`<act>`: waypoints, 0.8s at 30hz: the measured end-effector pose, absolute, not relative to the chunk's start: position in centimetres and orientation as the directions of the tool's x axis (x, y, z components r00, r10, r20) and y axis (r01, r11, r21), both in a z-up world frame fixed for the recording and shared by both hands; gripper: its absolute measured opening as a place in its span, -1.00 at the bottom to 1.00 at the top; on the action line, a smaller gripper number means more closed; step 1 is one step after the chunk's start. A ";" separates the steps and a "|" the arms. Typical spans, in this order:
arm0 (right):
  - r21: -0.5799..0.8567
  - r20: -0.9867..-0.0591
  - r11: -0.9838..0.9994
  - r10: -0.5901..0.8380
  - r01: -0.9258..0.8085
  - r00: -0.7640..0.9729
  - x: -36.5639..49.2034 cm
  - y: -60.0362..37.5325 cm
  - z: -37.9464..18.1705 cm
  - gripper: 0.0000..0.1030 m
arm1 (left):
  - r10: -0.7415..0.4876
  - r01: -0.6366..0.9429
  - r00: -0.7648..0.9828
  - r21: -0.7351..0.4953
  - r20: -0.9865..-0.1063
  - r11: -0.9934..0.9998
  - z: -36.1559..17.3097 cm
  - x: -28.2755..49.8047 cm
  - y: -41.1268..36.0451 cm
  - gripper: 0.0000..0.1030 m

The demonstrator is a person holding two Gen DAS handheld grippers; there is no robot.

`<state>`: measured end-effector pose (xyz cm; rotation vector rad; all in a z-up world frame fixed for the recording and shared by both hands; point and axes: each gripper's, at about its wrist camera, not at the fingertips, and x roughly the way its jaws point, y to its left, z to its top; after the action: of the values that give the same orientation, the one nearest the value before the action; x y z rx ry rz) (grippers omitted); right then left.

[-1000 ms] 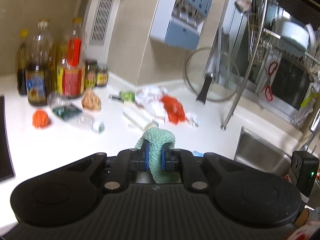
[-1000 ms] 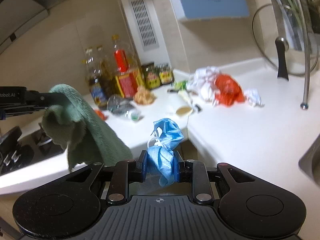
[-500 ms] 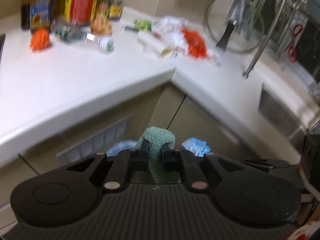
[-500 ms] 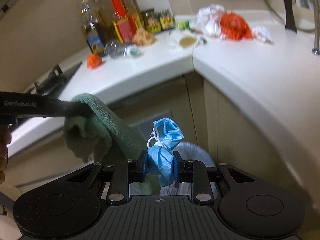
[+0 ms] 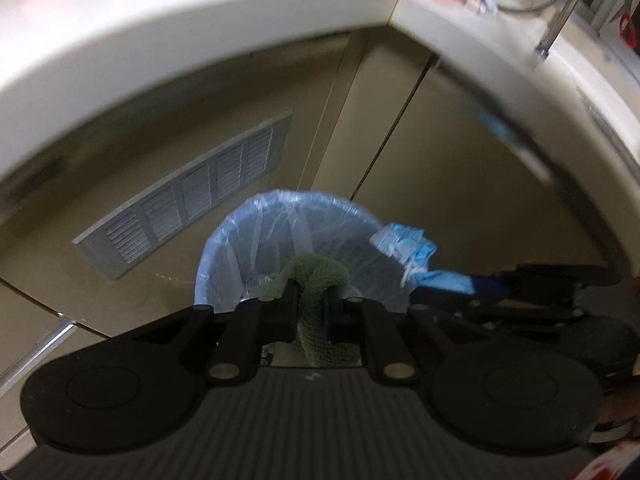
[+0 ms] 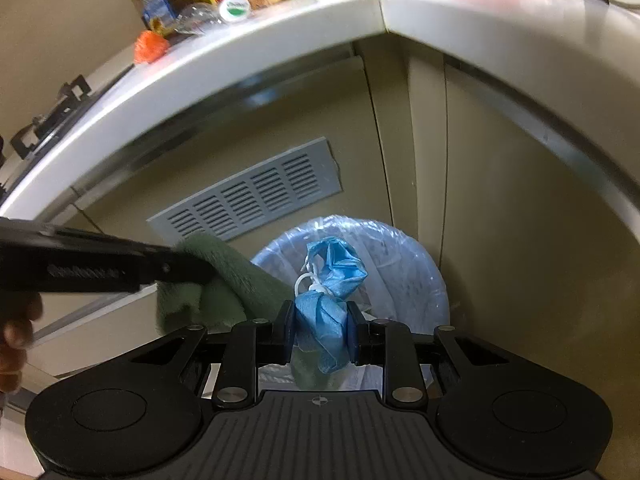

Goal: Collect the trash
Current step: 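Carry the green towel and blue glove down over the wastebasket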

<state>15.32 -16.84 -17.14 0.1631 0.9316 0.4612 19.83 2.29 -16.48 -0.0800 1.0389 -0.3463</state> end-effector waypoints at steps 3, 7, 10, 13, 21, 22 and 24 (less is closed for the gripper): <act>0.325 -0.746 0.899 0.434 -0.292 0.505 15.8 -17.1 -17.9 -0.50 | -0.319 0.245 0.431 -0.231 -0.844 0.942 -18.6 20.8 2.0 -0.80; 0.319 -0.760 0.910 0.412 -0.264 0.503 16.4 -17.3 -19.0 -0.50 | -0.318 0.240 0.390 -0.237 -0.864 0.941 -21.5 21.4 1.4 -0.80; 0.317 -0.768 0.916 0.400 -0.246 0.501 16.8 -17.8 -19.9 -0.50 | -0.325 0.242 0.372 -0.247 -0.870 0.938 -23.3 21.6 0.9 -0.80; 0.313 -0.773 0.920 0.392 -0.236 0.500 17.1 -18.0 -20.6 -0.50 | -0.312 0.234 0.367 -0.237 -0.877 0.943 -24.8 21.7 0.4 -0.80; 0.310 -0.776 0.925 0.380 -0.220 0.503 18.1 -18.1 -21.8 -0.50 | -0.242 0.209 0.369 -0.174 -0.897 0.962 -28.1 22.8 -0.2 -0.79; 0.311 -0.777 0.925 0.380 -0.219 0.502 18.1 -18.1 -21.9 -0.50 | -0.237 0.207 0.359 -0.171 -0.903 0.963 -28.6 23.0 -0.2 -0.79; 0.312 -0.778 0.925 0.380 -0.217 0.501 18.2 -18.0 -22.2 -0.50 | -0.220 0.200 0.344 -0.158 -0.913 0.967 -29.5 23.3 -0.2 -0.79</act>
<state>18.21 -18.04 -22.19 0.1817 0.9830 0.3630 23.27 -0.17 -29.46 -0.0188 1.1888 -0.2730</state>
